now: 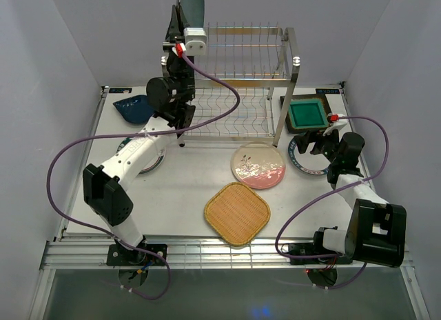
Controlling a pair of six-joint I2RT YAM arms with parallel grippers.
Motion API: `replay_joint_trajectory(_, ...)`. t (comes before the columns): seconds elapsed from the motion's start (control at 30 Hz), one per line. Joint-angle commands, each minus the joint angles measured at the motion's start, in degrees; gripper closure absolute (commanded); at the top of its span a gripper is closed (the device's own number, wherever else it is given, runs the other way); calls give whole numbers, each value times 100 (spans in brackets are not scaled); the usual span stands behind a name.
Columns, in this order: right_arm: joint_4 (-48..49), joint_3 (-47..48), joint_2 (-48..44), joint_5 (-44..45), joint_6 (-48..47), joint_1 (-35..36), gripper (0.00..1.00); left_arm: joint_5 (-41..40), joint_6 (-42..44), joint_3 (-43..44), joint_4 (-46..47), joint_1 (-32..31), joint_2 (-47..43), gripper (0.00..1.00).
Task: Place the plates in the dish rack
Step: Insert the plate into the dish rack.
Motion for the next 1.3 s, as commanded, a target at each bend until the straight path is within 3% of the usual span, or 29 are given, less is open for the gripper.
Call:
replay_joint_trajectory(0.0,131,250,37,-123,75,-41,10,657,311,-86,735,-3,-668,100)
replay_joint_trajectory(0.33,87,294,81,-176,102,-76,10,1070,-145,-393,59,384,-1037,100)
replay_joint_trajectory(0.53,78,285,81,-203,110,-85,10,1141,-101,-797,252,560,-1143,100)
replay_joint_trajectory(1.27,87,355,256,-387,172,-129,10,1088,523,-991,622,586,-668,100)
